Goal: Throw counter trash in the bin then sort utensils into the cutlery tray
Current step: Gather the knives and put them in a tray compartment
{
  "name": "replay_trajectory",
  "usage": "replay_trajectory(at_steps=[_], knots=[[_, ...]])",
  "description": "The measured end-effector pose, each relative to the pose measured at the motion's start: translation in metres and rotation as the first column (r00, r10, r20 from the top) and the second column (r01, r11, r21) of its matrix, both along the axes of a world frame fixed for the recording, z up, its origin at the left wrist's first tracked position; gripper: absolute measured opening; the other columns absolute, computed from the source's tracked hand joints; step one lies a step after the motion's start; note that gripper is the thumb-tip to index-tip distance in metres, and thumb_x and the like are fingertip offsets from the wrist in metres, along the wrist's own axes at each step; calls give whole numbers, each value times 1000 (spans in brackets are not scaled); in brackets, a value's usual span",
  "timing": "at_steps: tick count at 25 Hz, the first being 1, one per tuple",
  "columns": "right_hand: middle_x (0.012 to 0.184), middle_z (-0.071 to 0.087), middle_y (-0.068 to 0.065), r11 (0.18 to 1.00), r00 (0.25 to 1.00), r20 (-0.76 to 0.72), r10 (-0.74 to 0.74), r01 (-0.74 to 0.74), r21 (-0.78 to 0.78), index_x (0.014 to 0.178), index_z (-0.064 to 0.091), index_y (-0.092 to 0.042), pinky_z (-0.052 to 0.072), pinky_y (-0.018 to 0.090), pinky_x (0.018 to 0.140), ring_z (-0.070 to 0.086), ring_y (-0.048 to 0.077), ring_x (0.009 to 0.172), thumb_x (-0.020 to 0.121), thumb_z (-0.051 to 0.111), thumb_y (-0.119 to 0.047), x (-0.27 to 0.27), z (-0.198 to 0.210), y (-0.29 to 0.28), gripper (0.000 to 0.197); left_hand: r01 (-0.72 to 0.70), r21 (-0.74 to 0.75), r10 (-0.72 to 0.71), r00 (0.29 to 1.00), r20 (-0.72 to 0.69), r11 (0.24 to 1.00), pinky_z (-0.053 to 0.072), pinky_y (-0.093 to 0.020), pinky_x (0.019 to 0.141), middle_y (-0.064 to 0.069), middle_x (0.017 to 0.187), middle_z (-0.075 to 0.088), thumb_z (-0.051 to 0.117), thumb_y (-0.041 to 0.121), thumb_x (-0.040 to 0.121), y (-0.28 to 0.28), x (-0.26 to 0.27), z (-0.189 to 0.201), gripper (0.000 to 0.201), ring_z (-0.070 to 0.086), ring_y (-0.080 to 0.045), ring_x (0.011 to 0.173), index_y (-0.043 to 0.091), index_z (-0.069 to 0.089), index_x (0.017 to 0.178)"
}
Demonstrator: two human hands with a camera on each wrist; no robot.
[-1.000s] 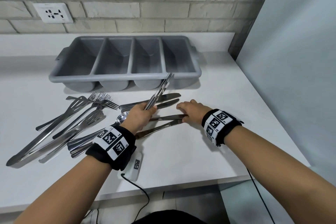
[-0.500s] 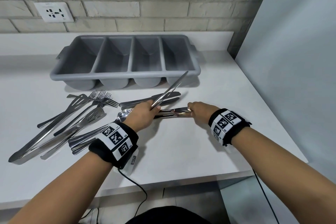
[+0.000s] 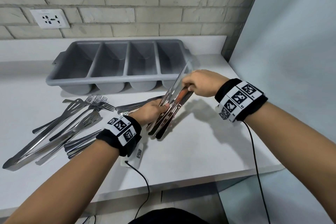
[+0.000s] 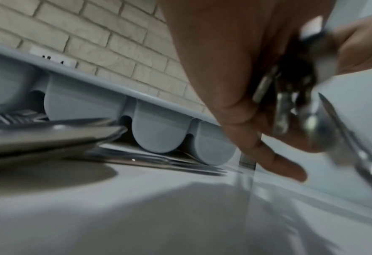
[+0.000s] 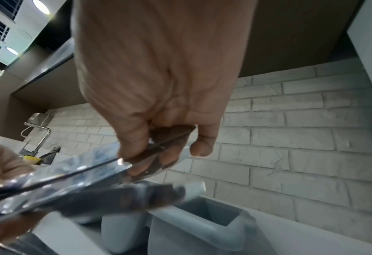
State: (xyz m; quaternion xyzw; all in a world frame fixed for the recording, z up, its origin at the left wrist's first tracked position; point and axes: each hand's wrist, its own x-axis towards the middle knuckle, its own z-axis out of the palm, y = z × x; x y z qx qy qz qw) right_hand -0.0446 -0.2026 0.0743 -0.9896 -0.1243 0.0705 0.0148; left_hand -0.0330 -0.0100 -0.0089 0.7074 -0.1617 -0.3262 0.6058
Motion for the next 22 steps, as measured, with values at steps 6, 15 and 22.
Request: replay_trajectory(at_steps=[6,15,22], knots=[[86,56,2,987,988,-144,-62,82,136,83,59,-11,41,31,78,51,20,85,87,52,-6,9,12,-4,9,-47,-155,6,966,-257,987,48,-19,41,1,68,62,35,31,99,-4,-17,-2,30,58,-9,46,14,55,84],[108,59,7,50,847,-434,-306,470,881,124,46,-9,55,35,78,60,27,99,90,53,-39,5,-53,19,46,-188,-315,40,905,-422,930,29,-12,35,2,65,41,30,21,101,-11,-11,22,27,39,-1,37,11,47,83],[54,49,-2,-529,811,-580,-76,461,713,71,46,-12,48,20,45,47,5,33,100,36,-18,17,-34,49,31,-38,-285,-150,778,-610,958,50,-18,47,8,52,52,48,36,87,-17,-25,33,25,50,-4,40,17,50,71]])
